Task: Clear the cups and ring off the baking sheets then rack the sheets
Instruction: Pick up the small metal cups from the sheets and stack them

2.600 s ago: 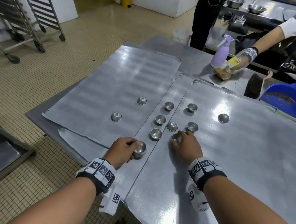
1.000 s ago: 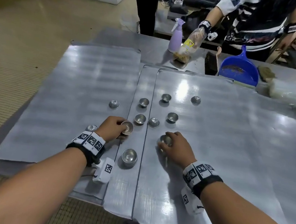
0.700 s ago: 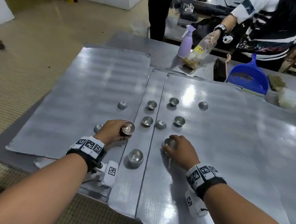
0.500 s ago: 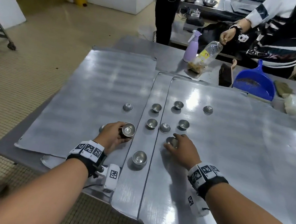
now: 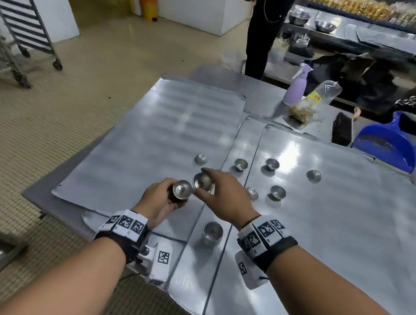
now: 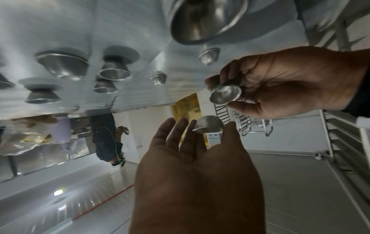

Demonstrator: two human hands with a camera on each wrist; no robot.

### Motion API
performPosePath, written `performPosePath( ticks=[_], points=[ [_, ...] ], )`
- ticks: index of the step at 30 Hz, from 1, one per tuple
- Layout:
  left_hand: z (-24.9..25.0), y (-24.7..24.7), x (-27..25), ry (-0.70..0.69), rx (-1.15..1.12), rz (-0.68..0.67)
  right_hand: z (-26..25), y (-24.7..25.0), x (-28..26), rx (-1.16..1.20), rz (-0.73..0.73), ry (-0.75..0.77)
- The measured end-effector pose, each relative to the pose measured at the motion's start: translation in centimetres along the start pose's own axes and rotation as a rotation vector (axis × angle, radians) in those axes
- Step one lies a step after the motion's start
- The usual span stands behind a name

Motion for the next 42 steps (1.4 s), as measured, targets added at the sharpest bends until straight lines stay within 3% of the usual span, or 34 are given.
performPosePath(
  ticks=[9,15,20,26,32,39,42],
  points=[
    [-0.5,1.0,-1.8,0.015,-0.134,-0.065,-2.3,-4.6,1.0,-0.104,-0.214,0.019],
    [-0.3,3.6,-2.3,-0.016,-0.136,-0.012,-3.3,-6.7,1.8,-0.08,-0.266,0.055],
    [-0.3,6.4,-2.3,-0.01,-0.155,0.054,-2.8,-5.6,5.0,-0.107,-0.233,0.057],
    [-0.2,8.5,-2.2,0.007,-0.191,0.111,-1.9,-5.3,9.7,-0.34,-0.389,0.048],
    [-0.9,9.9,-1.7,0.037,-0.228,0.141,-1.0,-9.6,11.7,-0.557,-0.6,0.064],
    [-1.5,9.8,-0.9,0.074,-0.279,0.15,-0.2,-14.6,11.7,-0.577,-0.77,0.108],
    [-1.5,9.7,-0.7,0.078,-0.292,0.145,0.3,-15.6,12.0,-0.556,-0.758,0.109]
  ],
)
Point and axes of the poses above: each hand's wrist, its own x-axis towards the middle knuckle, its own y-axis out of the back of the hand, z = x × y, the point moved 8 cm from there along x, towards the middle knuckle, and after that the axes turned 10 degrees about x, right-handed, at the moved point
